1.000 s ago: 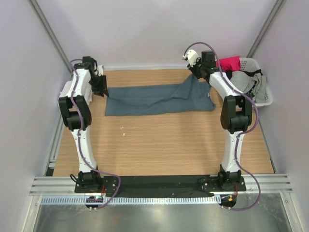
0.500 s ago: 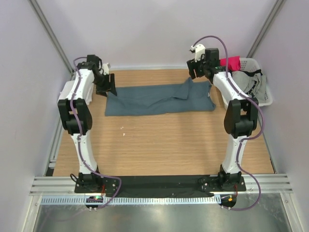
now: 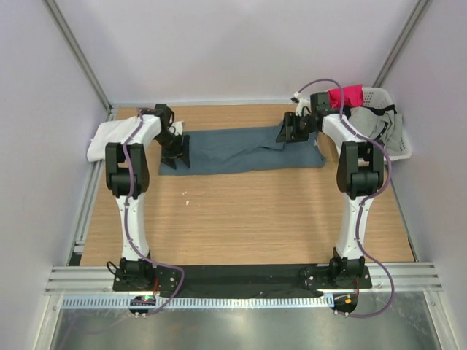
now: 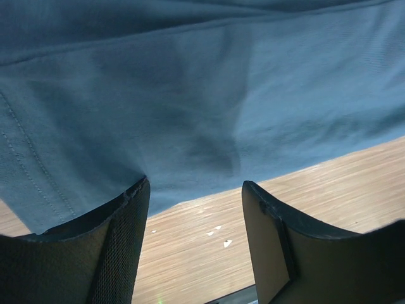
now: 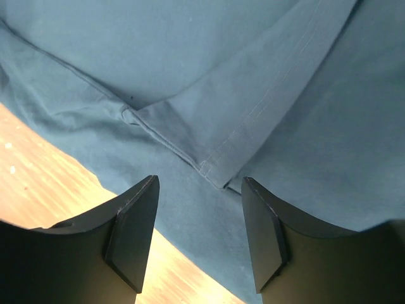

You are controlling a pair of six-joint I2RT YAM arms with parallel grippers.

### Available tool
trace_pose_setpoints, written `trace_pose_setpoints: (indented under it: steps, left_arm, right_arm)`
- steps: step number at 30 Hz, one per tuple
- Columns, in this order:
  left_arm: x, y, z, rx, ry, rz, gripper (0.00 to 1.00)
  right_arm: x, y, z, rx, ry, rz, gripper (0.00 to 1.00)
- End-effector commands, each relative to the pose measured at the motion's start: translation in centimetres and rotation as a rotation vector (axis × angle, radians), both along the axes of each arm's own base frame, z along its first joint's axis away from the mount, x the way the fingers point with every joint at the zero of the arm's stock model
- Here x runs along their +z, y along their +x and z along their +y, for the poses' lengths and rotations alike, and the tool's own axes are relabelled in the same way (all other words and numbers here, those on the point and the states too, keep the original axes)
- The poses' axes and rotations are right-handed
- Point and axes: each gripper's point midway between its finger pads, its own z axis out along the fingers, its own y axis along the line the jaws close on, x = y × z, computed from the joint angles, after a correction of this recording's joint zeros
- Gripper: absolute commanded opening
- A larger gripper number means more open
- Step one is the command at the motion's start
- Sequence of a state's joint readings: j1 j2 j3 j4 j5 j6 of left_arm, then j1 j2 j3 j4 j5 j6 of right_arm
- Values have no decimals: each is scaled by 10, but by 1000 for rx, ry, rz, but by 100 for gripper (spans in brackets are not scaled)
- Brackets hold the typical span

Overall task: Fold and stack the t-shirts
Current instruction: Fold the tshirt

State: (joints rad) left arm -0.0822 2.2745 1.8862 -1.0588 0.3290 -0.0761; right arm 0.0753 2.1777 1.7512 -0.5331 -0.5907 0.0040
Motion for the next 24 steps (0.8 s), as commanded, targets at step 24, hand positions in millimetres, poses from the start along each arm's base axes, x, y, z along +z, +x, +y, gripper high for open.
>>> trace_pose_setpoints:
  steps: [24]
  left_arm:
    - [-6,-1,2,18,45,5,61]
  right_arm:
    - [-25,-5,3,8,8,74,38]
